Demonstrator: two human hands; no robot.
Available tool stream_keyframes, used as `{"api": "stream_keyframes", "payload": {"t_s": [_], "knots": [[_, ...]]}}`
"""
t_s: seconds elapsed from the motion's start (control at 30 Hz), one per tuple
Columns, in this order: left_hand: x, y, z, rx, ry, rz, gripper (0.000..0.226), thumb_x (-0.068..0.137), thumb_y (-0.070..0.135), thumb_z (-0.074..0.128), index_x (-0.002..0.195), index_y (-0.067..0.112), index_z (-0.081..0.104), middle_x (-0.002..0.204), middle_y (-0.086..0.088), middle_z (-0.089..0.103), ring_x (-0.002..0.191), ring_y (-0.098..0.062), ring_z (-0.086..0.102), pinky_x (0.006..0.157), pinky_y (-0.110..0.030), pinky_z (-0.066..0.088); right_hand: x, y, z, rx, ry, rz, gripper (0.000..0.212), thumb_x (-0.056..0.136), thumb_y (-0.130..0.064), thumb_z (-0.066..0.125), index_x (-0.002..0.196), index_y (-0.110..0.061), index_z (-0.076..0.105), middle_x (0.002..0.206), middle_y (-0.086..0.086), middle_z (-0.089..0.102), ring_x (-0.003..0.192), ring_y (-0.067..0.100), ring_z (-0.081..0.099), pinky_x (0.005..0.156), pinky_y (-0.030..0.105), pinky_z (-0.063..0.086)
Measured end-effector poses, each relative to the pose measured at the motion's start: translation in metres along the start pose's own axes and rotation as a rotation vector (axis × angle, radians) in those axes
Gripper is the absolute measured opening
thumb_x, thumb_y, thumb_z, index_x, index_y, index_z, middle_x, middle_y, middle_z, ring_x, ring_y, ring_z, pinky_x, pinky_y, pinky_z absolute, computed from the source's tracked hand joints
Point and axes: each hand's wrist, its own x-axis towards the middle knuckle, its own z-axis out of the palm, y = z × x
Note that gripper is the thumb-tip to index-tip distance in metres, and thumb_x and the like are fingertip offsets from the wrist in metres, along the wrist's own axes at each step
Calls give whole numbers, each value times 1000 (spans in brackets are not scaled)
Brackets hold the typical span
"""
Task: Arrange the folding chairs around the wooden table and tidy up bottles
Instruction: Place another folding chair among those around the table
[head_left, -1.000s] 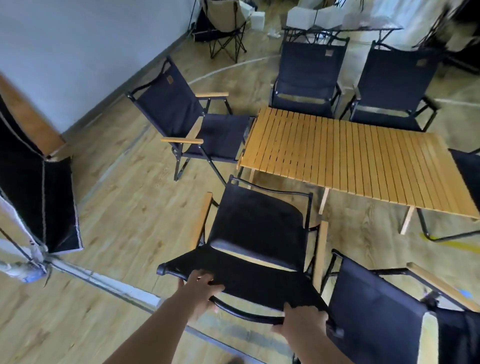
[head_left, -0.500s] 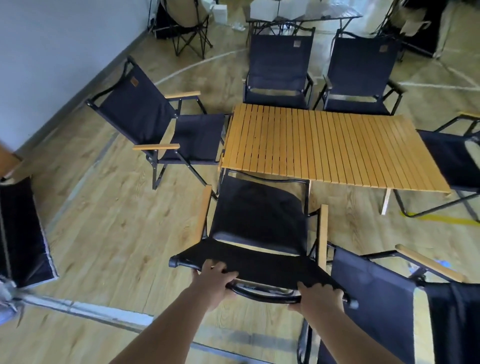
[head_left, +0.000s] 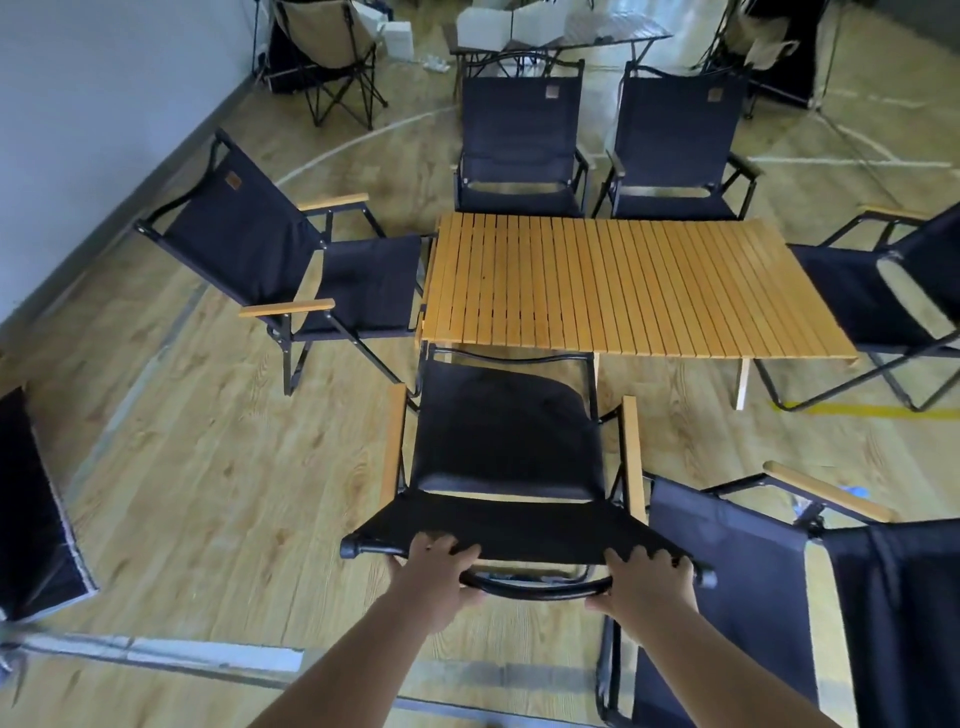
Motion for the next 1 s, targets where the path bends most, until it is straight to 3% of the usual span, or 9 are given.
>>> {"api": "stream_keyframes", "payload": {"t_s": [0.13,0.27,0.37,0.47,0.57,0.7,0.87,1.0], "knots": [[-9,8,-8,-88,26,-99,68,91,69,38,150,38,27,157,7,23,147,-23,11,109,-72,7,-16,8,-3,131,10,-31,91,84,-73,53,157,-30,18,161,6,25,149,33,19,116,58,24],[-22,25,-12,-36,105,-119,63,93,68,29,145,35,40,152,8,35,144,-21,24,112,-68,5,-35,30,-1,254,128,-30,80,90,-63,55,155,-27,25,158,2,32,148,26,25,117,48,30],[-27,43,-10,-52,107,-43,53,96,58,36,140,30,48,144,7,45,138,-19,35,118,-58,12,-56,53,5,322,169,3,68,92,-49,58,152,-29,32,158,-1,32,147,23,26,113,47,35],[-36,77,-7,-71,119,74,37,96,46,41,124,30,60,125,8,59,119,-16,53,115,-49,26,-80,88,14,420,189,63,59,94,-35,58,149,-29,37,154,-3,36,142,21,34,105,41,45],[-45,121,1,-46,128,163,32,96,40,42,119,30,62,120,8,61,115,-15,55,109,-41,36,-107,136,31,482,188,155,58,95,-33,56,150,-30,35,152,-4,40,138,21,39,102,38,45],[-59,199,21,-48,113,257,37,97,33,44,130,23,58,132,2,58,122,-18,54,104,-35,42,-154,214,71,516,164,253,61,94,-27,49,152,-31,30,151,-8,40,138,20,37,100,37,45],[-97,321,60,-106,93,346,46,99,28,44,144,20,45,148,1,46,135,-18,45,110,-29,35,-230,317,145,527,175,362,51,94,-26,48,144,-28,40,147,-4,43,135,22,40,102,41,44],[-125,419,103,-115,66,433,46,100,29,46,145,18,46,150,1,44,137,-18,42,110,-28,33,-290,400,194,569,193,404,60,92,-28,50,149,-32,32,155,-8,33,136,22,40,100,41,45]]}}
